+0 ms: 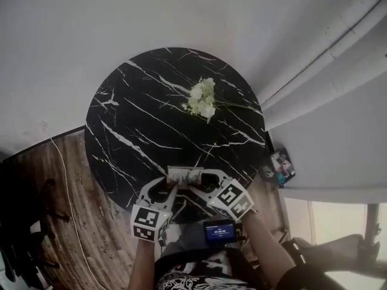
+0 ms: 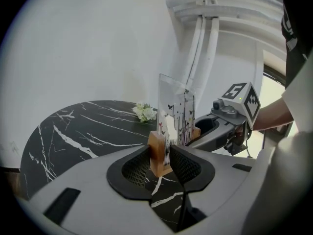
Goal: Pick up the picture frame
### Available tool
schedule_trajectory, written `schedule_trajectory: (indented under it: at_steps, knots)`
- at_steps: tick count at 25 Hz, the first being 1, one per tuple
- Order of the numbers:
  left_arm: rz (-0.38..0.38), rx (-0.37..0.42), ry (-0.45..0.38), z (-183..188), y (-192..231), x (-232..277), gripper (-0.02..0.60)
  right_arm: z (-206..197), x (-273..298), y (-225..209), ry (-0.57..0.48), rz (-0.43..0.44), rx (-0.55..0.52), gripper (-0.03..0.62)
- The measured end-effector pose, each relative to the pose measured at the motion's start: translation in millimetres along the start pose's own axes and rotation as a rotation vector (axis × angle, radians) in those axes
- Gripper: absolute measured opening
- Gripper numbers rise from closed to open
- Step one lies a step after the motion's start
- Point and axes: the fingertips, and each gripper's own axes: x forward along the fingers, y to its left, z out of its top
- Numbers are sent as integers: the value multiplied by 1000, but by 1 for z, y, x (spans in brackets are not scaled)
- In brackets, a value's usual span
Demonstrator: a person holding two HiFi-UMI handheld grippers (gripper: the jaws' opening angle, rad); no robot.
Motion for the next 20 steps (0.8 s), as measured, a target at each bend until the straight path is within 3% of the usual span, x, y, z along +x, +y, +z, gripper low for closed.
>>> schedule_trajectory:
  at_steps: [20]
  knots:
    - [-64, 67, -76, 33, -40, -45, 133, 22, -58, 38, -149, -158, -30, 169]
